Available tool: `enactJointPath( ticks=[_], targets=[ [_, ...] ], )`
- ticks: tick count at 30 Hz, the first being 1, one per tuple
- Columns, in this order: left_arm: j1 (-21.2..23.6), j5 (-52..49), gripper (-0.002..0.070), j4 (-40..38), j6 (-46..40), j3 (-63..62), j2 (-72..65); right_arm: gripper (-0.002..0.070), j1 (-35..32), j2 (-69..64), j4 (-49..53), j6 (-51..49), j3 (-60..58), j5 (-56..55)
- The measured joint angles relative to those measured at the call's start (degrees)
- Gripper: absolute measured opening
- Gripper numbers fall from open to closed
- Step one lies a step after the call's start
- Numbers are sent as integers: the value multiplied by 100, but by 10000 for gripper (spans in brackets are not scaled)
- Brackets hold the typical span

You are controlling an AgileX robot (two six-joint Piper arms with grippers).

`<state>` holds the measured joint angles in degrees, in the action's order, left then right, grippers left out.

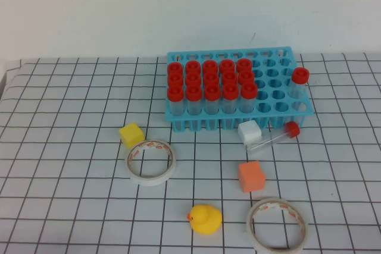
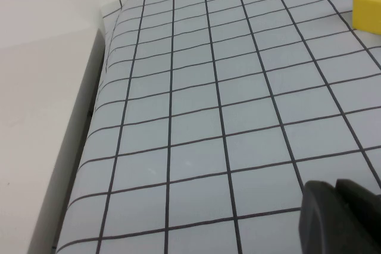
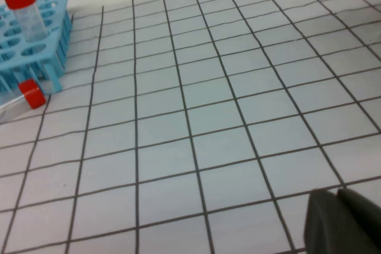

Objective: Place the test tubes

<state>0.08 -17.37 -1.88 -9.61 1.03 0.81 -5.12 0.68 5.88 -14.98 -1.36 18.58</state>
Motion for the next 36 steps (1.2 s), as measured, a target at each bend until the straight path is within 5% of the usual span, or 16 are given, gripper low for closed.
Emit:
enactJointPath(
  ticks=[36],
  targets=[
    [0, 13, -1, -272, 111, 0, 0, -1, 26, 0, 713, 61, 0, 17]
  ],
)
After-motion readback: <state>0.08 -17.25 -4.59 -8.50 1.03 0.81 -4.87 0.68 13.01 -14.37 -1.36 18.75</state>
